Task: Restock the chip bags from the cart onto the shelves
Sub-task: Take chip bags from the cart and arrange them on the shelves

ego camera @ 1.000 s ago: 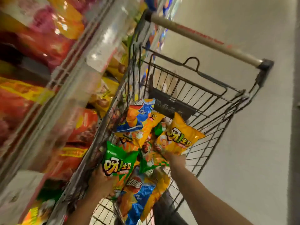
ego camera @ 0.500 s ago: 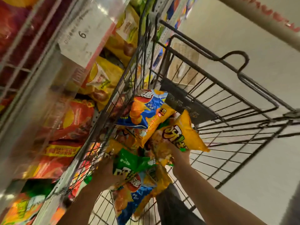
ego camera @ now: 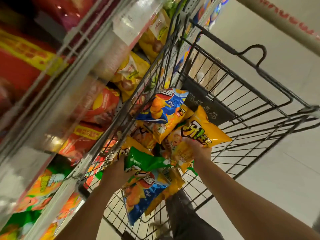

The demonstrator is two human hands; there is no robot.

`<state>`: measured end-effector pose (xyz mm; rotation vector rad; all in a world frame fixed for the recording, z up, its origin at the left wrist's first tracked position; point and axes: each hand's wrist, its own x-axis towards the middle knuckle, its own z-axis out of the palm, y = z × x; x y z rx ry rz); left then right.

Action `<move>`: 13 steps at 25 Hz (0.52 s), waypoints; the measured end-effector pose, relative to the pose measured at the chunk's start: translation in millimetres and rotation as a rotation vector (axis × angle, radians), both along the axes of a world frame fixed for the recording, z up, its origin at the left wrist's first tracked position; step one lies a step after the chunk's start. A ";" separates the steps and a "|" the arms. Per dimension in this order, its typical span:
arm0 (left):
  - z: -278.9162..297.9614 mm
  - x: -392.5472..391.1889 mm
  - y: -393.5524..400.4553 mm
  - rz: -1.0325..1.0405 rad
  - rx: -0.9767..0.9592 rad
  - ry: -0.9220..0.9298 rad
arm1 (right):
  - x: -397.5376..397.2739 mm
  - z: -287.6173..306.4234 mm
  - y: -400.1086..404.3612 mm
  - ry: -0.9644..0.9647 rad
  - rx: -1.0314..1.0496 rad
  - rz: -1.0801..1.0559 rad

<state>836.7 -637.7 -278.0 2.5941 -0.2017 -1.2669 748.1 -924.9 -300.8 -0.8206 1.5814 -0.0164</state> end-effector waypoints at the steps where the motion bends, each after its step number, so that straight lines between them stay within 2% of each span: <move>1: 11.3 -2.2 3.5 0.034 -0.035 -0.046 | -3.6 8.6 4.8 -0.036 -0.035 0.013; 5: 59.8 -17.6 23.5 0.159 -0.183 -0.307 | -33.7 57.3 30.7 -0.223 -0.201 0.117; 9: 114.7 -50.5 43.5 0.303 -0.412 -0.468 | -80.7 131.1 56.7 -0.411 -0.485 0.241; 13: 181.2 -102.0 71.5 0.398 -0.637 -0.652 | -137.8 203.1 88.3 -0.572 -0.723 0.479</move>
